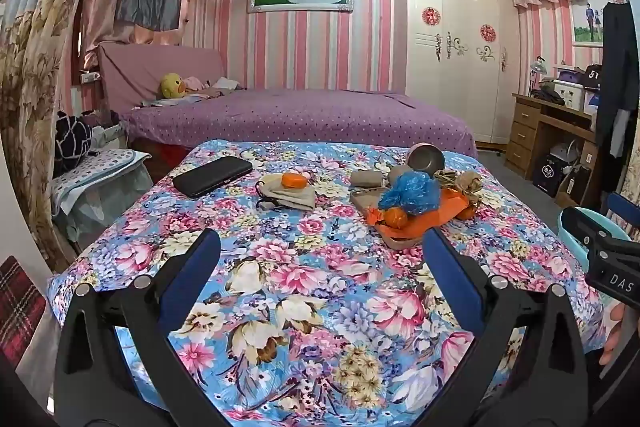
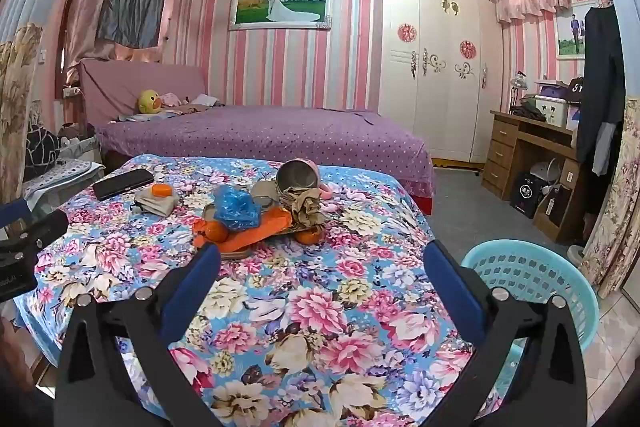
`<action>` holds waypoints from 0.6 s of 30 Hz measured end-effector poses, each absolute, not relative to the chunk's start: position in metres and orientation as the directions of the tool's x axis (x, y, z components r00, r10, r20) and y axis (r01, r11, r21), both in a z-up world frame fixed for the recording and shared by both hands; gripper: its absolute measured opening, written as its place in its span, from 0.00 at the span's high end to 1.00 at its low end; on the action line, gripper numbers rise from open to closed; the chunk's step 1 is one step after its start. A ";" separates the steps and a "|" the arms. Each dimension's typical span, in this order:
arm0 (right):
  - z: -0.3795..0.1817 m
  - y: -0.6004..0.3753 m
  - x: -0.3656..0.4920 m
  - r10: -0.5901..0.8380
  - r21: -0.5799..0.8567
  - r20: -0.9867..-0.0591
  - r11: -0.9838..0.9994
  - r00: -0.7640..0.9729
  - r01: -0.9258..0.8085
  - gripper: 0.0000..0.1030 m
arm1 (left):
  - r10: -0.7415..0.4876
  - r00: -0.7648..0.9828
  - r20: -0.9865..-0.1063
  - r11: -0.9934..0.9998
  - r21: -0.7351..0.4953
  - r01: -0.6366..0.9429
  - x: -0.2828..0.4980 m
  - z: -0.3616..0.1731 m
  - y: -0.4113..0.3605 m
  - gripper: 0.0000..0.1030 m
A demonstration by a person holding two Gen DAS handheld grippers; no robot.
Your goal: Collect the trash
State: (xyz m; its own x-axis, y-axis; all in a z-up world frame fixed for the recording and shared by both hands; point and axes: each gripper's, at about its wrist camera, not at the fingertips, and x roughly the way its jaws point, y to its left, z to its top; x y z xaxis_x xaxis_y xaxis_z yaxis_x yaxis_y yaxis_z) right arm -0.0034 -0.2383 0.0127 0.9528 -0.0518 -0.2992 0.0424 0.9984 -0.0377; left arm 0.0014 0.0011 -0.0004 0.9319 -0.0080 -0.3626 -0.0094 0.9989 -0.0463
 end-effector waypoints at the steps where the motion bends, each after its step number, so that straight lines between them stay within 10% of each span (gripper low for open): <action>1: 0.013 -0.238 -0.004 -0.054 -0.042 -0.298 0.998 0.953 0.043 0.04 | -0.012 0.930 -0.369 0.999 -0.052 -0.008 0.003 -0.001 0.002 0.05; 18: 0.011 -0.243 -0.003 -0.065 -0.043 -0.309 0.998 0.949 0.054 0.04 | 0.003 0.933 -0.360 0.999 -0.030 -0.014 0.005 -0.006 -0.002 0.05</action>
State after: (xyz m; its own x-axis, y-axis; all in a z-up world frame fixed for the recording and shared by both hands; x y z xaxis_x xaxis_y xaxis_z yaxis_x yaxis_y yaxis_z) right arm -0.0028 -0.2433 0.0115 0.9488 -0.0645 -0.3093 0.0538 0.9976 -0.0429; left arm 0.0047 -0.0025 -0.0055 0.9328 0.0026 -0.3605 -0.0143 0.9995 -0.0298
